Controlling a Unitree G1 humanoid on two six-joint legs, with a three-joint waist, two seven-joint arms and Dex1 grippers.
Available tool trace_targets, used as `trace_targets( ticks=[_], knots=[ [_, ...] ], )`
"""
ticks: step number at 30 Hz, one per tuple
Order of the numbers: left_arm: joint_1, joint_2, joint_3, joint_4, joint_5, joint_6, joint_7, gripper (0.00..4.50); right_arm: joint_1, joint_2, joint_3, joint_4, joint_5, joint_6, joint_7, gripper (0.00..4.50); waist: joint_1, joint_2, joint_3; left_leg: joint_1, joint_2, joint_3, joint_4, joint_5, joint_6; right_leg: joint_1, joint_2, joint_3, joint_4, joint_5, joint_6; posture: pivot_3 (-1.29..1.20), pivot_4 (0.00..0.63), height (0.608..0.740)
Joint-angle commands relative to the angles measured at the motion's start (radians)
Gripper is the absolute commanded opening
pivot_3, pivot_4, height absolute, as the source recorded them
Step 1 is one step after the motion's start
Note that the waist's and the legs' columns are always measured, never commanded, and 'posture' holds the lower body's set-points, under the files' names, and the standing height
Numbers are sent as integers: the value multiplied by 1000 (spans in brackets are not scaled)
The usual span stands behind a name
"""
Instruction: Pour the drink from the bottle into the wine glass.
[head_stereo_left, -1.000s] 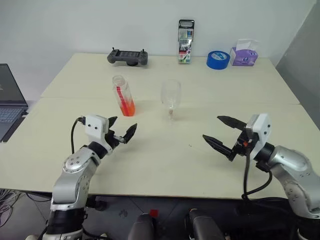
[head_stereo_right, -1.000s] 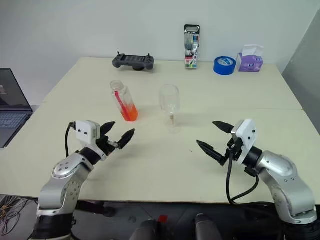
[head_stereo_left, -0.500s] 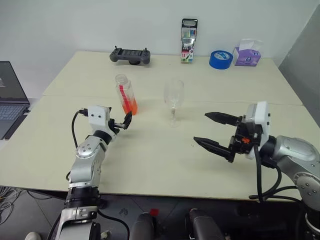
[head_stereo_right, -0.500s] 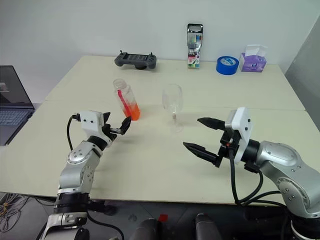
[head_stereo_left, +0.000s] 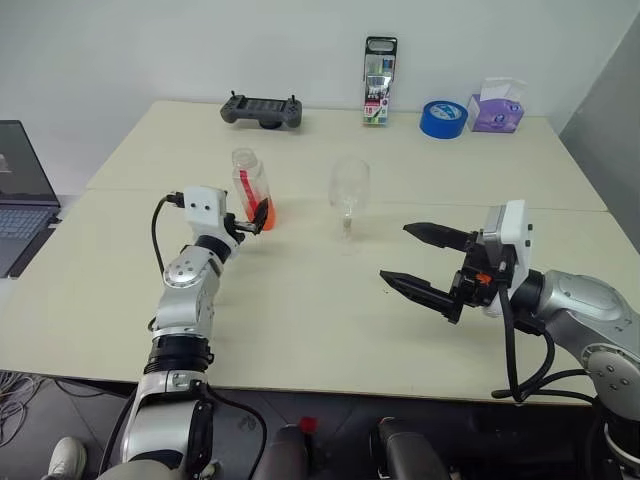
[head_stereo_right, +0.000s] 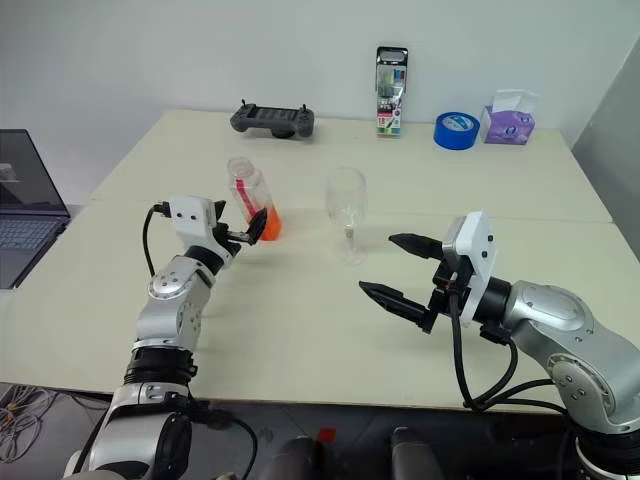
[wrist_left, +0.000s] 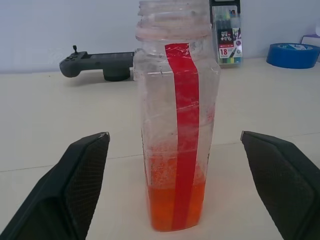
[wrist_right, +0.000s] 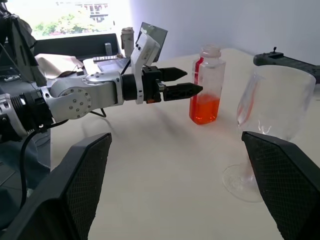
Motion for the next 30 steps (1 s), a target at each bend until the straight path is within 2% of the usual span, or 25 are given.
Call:
trace_targets(
  ticks=[1, 14, 30],
  knots=[
    [-63, 3, 0, 55, 16, -57, -3, 4500, -19, -11, -29, -38, 31, 8, -20, 4447, 0, 0, 0, 0, 0, 0, 0, 0, 0, 0, 0, 0, 0, 0, 0, 0, 150, 740],
    [-200, -4, -10, 401, 59, -215, -22, 4500, -83, -36, -40, -58, 86, 48, -85, 4447, -1, 0, 0, 0, 0, 1, 0, 0, 0, 0, 0, -1, 0, 0, 0, 0, 150, 740],
    [-289, 16, -6, 615, 82, -292, -29, 4500, -71, -31, -38, -61, 72, 34, -117, 4447, -2, 0, 0, 0, 0, 1, 0, 0, 0, 0, 0, -2, 0, 0, 0, 0, 150, 740]
  ],
)
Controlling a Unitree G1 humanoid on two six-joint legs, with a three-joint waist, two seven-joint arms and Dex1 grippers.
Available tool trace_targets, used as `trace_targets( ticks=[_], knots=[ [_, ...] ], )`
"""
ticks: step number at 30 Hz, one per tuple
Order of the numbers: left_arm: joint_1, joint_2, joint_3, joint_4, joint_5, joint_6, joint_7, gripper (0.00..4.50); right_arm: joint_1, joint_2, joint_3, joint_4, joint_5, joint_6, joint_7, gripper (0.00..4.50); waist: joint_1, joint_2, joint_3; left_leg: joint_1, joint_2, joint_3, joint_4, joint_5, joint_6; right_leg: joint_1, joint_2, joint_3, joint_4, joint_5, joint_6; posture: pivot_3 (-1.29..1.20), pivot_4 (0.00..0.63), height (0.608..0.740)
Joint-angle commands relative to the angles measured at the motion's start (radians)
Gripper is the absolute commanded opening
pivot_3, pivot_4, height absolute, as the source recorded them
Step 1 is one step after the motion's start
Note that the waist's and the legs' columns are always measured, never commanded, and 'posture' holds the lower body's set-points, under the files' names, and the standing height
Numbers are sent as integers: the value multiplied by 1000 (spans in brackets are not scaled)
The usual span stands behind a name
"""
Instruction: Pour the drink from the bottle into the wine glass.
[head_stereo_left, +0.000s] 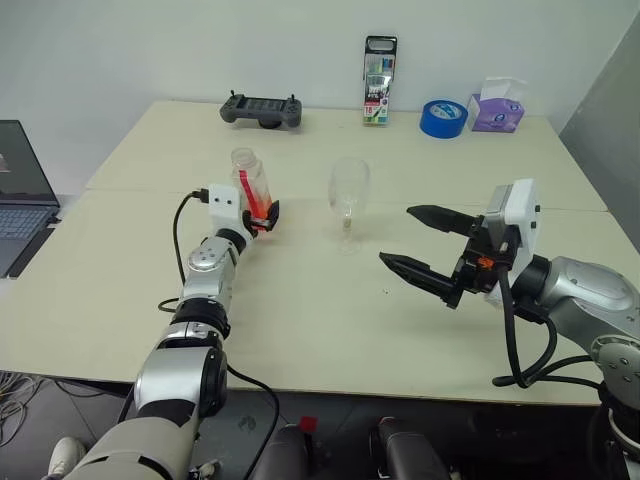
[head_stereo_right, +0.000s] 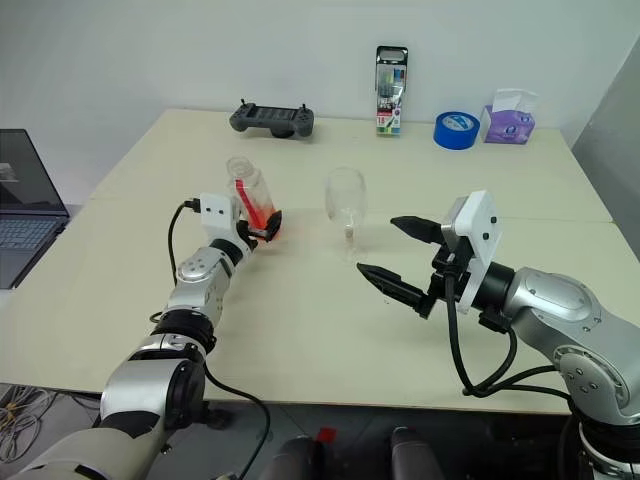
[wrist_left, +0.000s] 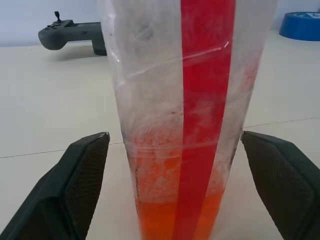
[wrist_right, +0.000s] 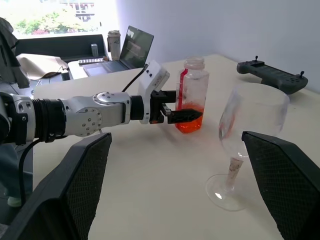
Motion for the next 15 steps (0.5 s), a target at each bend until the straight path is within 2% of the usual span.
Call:
trace_targets(
  ticks=[1, 15],
  knots=[
    [-31, 19, 9, 12, 8, -30, -5, 4500, 7, -3, -25, -32, 0, -26, 3, 4447, 0, 0, 0, 0, 0, 0, 0, 0, 0, 0, 0, 0, 0, 0, 0, 0, 150, 740],
    [-51, 23, 15, 49, 8, -37, 3, 4500, 4, -5, -24, -24, -9, -44, 2, 4447, -1, 0, 0, 0, 0, 0, 0, 0, 0, 0, 0, 0, 0, 0, 0, 0, 150, 740]
  ],
)
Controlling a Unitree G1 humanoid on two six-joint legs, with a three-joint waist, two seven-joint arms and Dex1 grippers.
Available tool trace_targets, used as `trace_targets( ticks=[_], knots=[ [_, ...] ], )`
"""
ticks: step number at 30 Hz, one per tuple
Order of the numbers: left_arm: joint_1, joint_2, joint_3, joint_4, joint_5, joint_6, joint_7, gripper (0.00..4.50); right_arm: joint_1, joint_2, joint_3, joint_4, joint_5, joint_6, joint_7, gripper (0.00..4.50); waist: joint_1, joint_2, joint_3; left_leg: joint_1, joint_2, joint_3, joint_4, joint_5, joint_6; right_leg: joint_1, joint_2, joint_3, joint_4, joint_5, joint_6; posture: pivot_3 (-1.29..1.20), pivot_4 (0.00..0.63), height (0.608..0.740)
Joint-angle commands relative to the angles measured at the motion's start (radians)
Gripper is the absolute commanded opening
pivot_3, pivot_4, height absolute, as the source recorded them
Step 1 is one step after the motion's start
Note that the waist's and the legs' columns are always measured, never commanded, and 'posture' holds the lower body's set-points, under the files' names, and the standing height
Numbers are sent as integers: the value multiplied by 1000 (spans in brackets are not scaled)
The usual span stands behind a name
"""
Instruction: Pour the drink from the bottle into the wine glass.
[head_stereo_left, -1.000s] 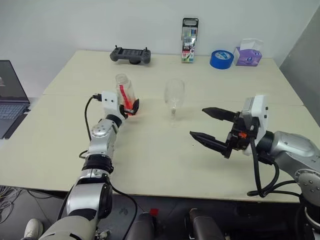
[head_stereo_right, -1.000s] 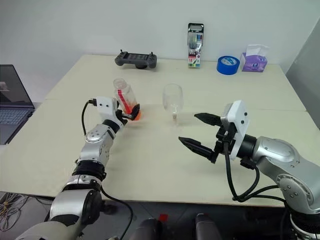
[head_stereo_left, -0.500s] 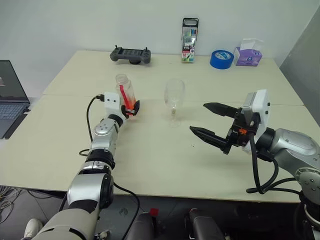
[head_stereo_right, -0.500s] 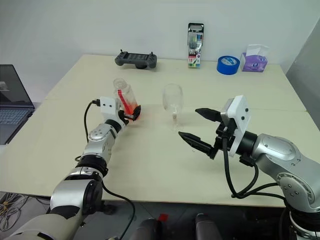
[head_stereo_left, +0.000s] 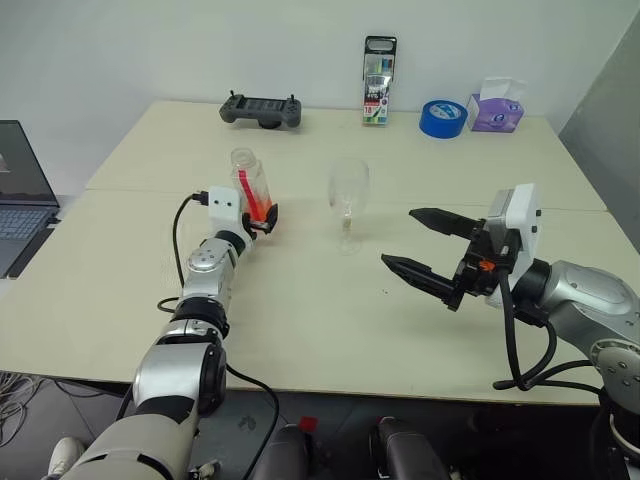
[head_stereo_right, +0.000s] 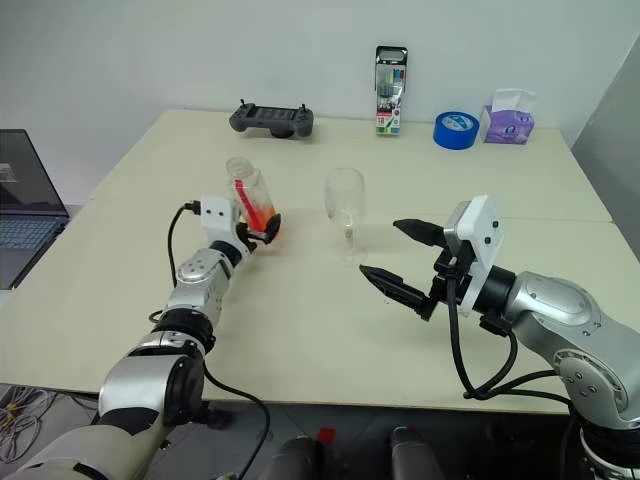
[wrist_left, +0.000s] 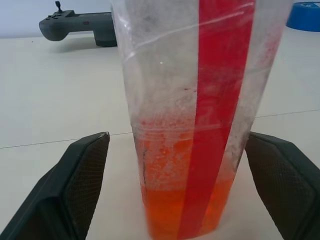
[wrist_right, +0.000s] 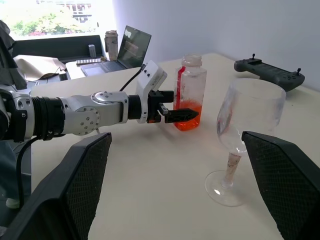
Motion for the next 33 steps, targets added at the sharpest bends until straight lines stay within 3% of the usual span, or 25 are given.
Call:
trace_targets(
  ticks=[1, 12, 21, 28, 33],
  knots=[
    [-42, 14, 14, 5, 3, -22, 4, 4500, -26, -6, -23, -19, -4, -22, 0, 4447, 0, 0, 0, 0, 0, 0, 0, 0, 0, 0, 0, 0, 0, 0, 0, 0, 150, 740],
    [-80, 14, 9, 42, 12, -12, 17, 4500, 16, 2, -14, -29, -41, -31, 0, 4447, 0, 0, 0, 0, 0, 0, 0, 0, 0, 0, 0, 0, 0, 1, -1, 0, 150, 740],
    [-67, 10, 28, 28, -3, -21, 31, 1785, 20, 3, -13, -28, -65, -46, -1, 4500, 0, 0, 0, 0, 0, 0, 0, 0, 0, 0, 0, 0, 0, 1, -1, 0, 150, 740],
    [-89, 37, 10, 27, 35, -19, 48, 1685, 11, 37, -9, -34, -78, -42, -39, 4500, 0, 0, 0, 0, 0, 0, 0, 0, 0, 0, 0, 0, 0, 2, -4, 0, 150, 740],
    [-159, 89, -76, 10, 132, -34, 1, 1685, -10, 82, 0, -25, -125, -68, -87, 4500, 0, -1, 1, -1, 0, -1, 0, 0, 0, -1, 1, -1, 1, 2, -4, 0, 150, 740]
  ],
)
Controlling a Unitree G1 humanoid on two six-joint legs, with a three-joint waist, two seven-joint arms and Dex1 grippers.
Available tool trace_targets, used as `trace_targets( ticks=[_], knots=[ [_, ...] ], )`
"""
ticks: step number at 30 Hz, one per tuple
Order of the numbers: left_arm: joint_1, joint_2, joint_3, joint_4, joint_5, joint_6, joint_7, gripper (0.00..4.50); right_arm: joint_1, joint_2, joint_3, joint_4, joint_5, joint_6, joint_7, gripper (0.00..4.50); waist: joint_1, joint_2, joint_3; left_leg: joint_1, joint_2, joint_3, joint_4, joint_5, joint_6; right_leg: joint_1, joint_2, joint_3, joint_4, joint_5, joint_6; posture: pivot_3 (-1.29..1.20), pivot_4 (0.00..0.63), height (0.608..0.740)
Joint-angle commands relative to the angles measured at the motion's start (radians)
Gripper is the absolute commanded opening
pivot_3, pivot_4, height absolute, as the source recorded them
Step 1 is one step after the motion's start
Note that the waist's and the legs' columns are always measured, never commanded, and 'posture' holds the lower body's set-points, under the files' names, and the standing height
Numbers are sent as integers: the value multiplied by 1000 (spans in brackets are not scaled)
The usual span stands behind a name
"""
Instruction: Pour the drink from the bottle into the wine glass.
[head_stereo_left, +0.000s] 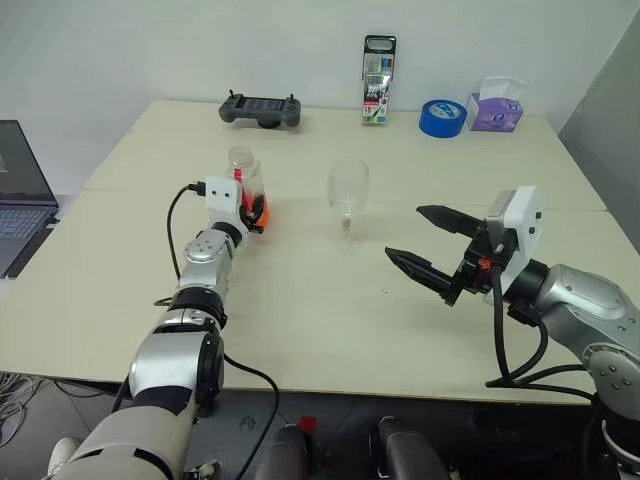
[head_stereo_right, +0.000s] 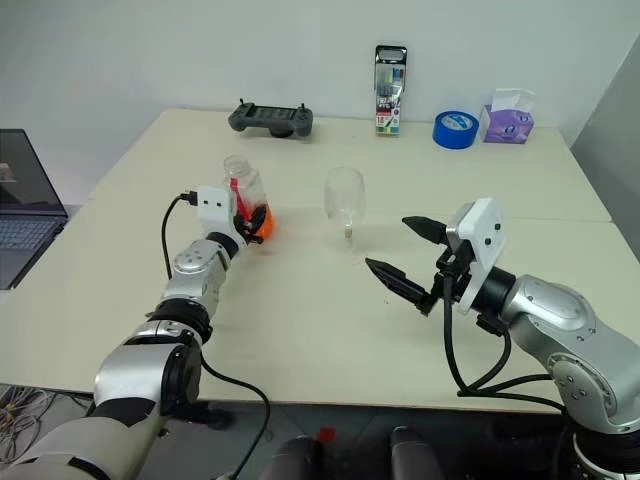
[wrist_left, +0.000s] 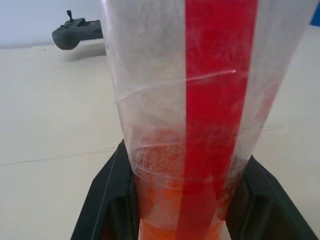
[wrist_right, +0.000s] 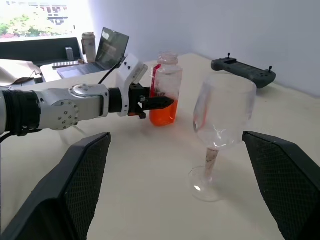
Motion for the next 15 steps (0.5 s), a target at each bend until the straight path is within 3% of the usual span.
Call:
trace_targets(
  ticks=[1, 15],
  knots=[
    [-88, 43, -53, -45, 66, -42, -33, 1685, -35, 27, 1, -20, -41, -46, -35, 4500, 0, 0, 0, 0, 0, 0, 0, 0, 0, 0, 0, -1, 0, 0, 0, 0, 150, 740],
    [-352, 84, -215, -8, 235, -94, -188, 1685, -83, 181, 65, 163, -236, -218, -41, 4500, -1, 0, 0, -3, -2, 1, 0, 0, 0, -3, 0, -1, 0, 0, 0, 0, 150, 740]
  ],
)
